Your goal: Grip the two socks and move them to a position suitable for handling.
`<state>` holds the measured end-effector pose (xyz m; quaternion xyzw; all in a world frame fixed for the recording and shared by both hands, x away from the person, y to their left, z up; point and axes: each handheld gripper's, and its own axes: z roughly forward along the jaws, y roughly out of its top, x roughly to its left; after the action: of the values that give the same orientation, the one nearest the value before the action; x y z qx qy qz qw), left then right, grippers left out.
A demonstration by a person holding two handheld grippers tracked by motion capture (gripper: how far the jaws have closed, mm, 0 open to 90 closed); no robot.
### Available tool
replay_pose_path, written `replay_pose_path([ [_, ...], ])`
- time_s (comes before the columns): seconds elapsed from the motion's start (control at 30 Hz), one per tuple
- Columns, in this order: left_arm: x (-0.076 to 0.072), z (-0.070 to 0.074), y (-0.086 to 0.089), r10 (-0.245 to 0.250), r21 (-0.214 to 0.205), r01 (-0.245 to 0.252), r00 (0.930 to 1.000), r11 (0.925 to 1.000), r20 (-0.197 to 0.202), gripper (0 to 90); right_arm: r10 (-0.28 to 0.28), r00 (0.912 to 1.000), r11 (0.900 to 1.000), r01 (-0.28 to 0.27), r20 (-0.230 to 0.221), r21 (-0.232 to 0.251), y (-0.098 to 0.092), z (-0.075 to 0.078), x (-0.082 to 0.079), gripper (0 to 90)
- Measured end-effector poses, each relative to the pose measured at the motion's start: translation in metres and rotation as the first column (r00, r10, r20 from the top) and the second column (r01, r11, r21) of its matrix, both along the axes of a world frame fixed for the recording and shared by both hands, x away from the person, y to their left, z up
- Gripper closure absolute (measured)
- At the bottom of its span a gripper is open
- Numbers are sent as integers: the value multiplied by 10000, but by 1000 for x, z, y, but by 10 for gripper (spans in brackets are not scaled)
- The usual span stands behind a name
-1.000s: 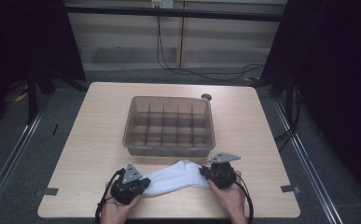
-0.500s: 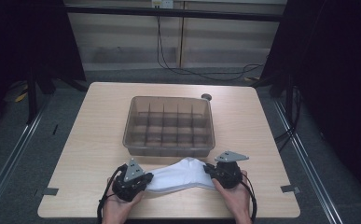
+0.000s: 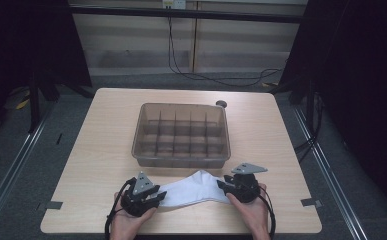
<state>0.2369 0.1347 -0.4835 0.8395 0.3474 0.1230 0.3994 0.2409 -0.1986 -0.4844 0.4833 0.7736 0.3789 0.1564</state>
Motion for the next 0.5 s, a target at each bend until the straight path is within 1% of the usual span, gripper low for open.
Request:
replay_pose_path([
  [0.03,1,2,1,48,-138,-48,10000,9999,29,606,-147,9998,9998,146,97,113,-5,3,-2,614],
  [0.07,3,5,2,56,-142,-55,10000,9999,51,605,-309,9994,9995,307,184,93,-10,5,-3,620],
  [0.1,5,7,2,-77,-59,77,10000,10000,45,618,-411,9989,9992,410,224,30,-15,7,-4,655],
  [0.13,6,7,1,-121,-210,121,9999,9997,-10,654,-531,9983,9986,532,222,-51,-19,8,-4,683],
  [0.17,7,7,1,-252,-76,252,9997,9997,-9,677,-668,9975,9977,671,222,-109,-23,7,-4,708],
  [0.2,9,5,-2,-268,-91,268,9996,9996,-5,699,-730,9971,9973,733,211,-105,-26,7,-4,715],
  [0.23,11,3,-3,-331,128,333,9994,9994,-130,716,-819,9965,9965,821,149,-129,-29,6,-4,723],
  [0.27,12,0,-6,-332,131,335,9993,9994,-163,731,-845,9964,9964,846,69,-93,-31,5,-5,727],
  [0.3,12,-4,-8,-333,250,339,9991,9991,-255,740,-776,9970,9968,776,36,-170,-32,3,-5,727],
  [0.37,12,-8,-11,-391,460,401,9990,9981,-217,740,-828,9966,9958,827,-6,-402,-32,-1,-6,718],
  [0.43,11,-12,-13,-339,465,352,9990,9983,-297,719,-753,9971,9963,749,-90,-429,-32,-4,-7,697],
  [0.5,9,-14,-13,-349,521,356,9993,9980,-151,715,-776,9968,9951,764,-168,-626,-30,-6,-7,661],
])
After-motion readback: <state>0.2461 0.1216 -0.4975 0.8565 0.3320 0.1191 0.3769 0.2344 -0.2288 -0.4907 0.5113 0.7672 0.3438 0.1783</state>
